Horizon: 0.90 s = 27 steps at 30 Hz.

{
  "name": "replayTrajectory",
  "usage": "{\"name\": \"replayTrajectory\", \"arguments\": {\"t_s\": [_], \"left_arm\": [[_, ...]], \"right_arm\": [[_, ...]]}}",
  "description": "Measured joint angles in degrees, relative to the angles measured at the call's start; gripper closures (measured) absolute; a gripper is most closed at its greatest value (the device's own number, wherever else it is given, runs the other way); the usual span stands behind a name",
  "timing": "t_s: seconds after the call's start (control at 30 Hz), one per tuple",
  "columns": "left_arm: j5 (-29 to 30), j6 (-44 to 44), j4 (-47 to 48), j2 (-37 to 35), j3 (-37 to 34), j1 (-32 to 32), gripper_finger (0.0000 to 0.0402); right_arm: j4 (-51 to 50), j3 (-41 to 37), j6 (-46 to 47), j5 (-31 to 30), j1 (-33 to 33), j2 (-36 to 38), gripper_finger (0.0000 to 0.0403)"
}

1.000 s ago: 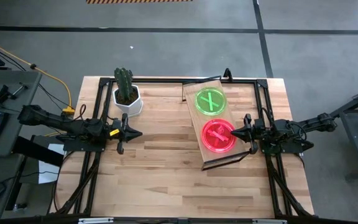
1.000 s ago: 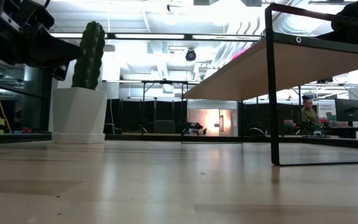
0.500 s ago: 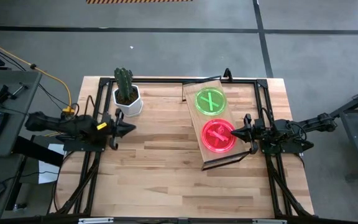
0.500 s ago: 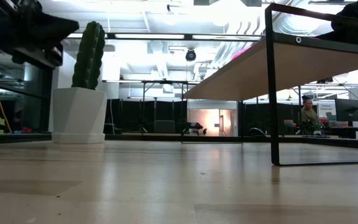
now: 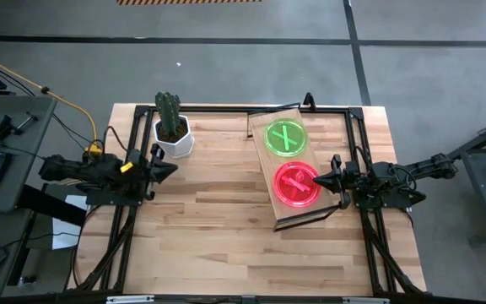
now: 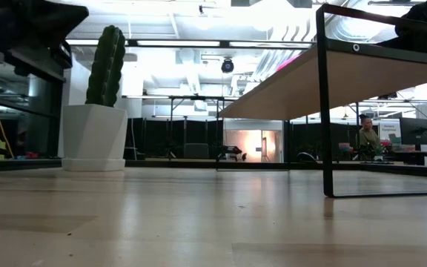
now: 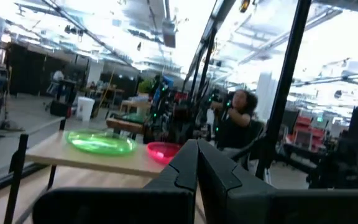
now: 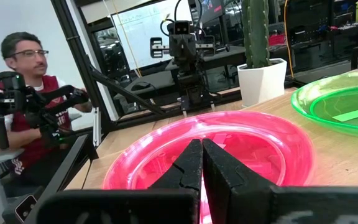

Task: Place and stack plates onto a shelf
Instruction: Return to Home Position

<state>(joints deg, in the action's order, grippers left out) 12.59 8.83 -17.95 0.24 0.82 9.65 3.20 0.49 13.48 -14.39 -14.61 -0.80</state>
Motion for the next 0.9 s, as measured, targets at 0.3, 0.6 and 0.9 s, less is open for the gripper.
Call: {"name": "replayTrajectory", "arguments": {"t_s": [0.3, 0.6, 0.9], "left_arm": [[-0.01, 0.01, 3.86, -0.04, 0.06, 0.00, 0.0401], [-0.01, 0.00, 3.87, 0.07, 0.04, 0.00, 0.0401], [-0.01, 0.01, 3.82, 0.07, 0.04, 0.00, 0.0401]], "right_arm": [[-0.01, 0.00, 0.01, 0.00, 0.00, 0.00, 0.0402], [-0.01, -0.01, 0.01, 0.00, 0.01, 0.00, 0.0402], [0.00, 0.00, 0.02, 0.00, 0.00, 0.00, 0.0402]]}}
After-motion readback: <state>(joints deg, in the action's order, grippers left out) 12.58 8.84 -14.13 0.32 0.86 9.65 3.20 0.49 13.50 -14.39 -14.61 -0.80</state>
